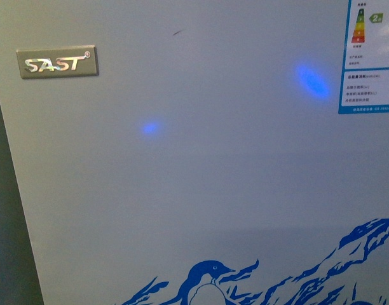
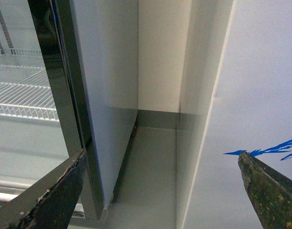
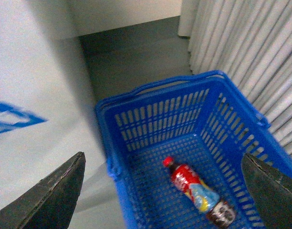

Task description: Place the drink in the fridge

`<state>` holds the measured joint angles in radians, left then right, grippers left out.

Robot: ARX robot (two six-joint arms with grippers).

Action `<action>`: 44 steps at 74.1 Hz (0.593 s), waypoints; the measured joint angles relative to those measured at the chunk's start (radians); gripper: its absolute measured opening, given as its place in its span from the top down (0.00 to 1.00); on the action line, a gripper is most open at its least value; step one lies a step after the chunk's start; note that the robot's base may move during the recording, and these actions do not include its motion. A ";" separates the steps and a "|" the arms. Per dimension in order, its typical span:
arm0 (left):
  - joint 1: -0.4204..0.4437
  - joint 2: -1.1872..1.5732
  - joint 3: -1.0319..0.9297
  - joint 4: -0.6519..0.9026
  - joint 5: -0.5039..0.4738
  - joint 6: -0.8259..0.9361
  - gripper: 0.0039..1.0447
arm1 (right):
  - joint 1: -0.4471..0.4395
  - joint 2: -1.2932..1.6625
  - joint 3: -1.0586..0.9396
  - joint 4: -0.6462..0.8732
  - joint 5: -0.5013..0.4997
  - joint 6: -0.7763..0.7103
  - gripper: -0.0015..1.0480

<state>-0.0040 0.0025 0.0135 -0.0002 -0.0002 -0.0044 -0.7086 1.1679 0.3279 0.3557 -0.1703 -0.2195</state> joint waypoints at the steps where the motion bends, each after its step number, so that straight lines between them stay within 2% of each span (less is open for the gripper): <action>1: 0.000 0.000 0.000 0.000 0.000 0.000 0.08 | -0.011 0.029 0.008 0.010 -0.008 -0.015 0.07; 13: 0.000 0.000 0.000 0.000 0.000 0.000 0.08 | -0.120 0.476 0.110 0.130 -0.090 -0.277 0.07; 21: 0.000 0.000 0.000 0.000 0.000 0.000 0.08 | -0.155 0.706 0.190 0.168 -0.100 -0.430 0.07; 35: 0.000 0.000 0.000 0.000 0.000 0.000 0.08 | -0.173 1.009 0.340 0.176 -0.101 -0.555 0.07; 44: 0.000 0.000 0.000 0.000 0.000 0.000 0.08 | -0.181 1.191 0.473 0.190 -0.070 -0.563 0.07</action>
<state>-0.0040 0.0025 0.0135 -0.0002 -0.0002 -0.0044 -0.8898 2.3592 0.8005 0.5461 -0.2401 -0.7822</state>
